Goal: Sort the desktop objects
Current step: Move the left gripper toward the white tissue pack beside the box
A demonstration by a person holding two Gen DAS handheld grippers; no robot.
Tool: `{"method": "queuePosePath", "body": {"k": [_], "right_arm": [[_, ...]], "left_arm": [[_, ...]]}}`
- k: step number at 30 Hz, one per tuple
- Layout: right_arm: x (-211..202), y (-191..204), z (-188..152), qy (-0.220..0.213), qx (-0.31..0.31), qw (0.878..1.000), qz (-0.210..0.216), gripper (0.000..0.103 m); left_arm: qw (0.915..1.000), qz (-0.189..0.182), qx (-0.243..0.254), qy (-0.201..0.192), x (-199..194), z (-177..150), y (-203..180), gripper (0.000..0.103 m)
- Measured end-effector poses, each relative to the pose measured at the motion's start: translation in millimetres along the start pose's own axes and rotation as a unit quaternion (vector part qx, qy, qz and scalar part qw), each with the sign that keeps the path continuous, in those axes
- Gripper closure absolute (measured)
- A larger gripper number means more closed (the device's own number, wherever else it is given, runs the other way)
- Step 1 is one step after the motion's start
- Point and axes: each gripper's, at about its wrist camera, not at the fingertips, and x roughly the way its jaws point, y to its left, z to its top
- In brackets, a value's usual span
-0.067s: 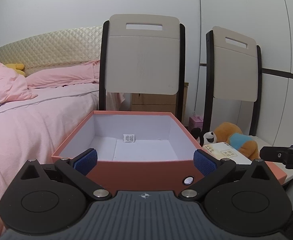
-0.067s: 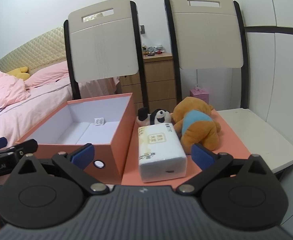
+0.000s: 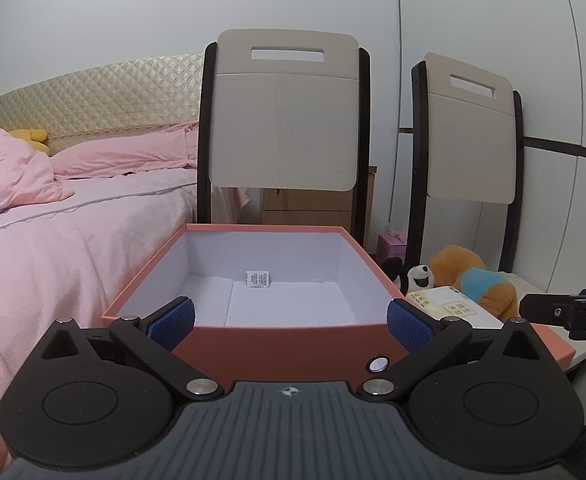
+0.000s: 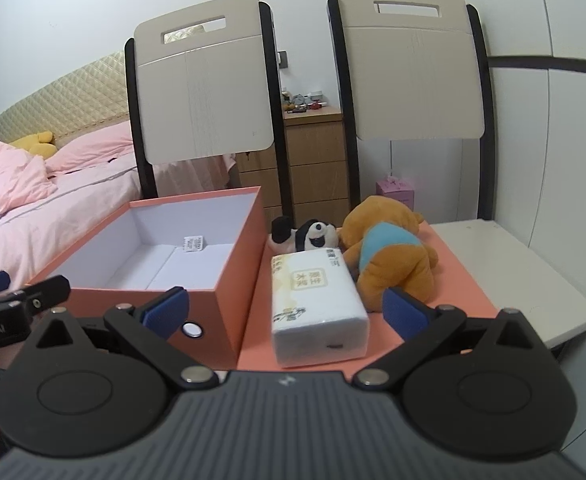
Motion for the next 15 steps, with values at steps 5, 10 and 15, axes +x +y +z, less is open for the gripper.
{"method": "queuePosePath", "body": {"k": [5, 10, 15], "right_arm": [[20, 8, 6, -0.005, -0.029, 0.999, -0.019, 0.0], [34, 12, 7, -0.028, -0.051, 0.998, -0.031, 0.0], [37, 13, -1, -0.058, -0.06, 0.996, -0.014, 0.0]], "left_arm": [[0.9996, 0.014, 0.017, 0.02, 10, 4, 2, 0.0], [0.9998, 0.011, 0.015, -0.007, 17, 3, 14, 0.0], [0.9997, -0.002, -0.005, -0.023, 15, 0, 27, 0.0]]}}
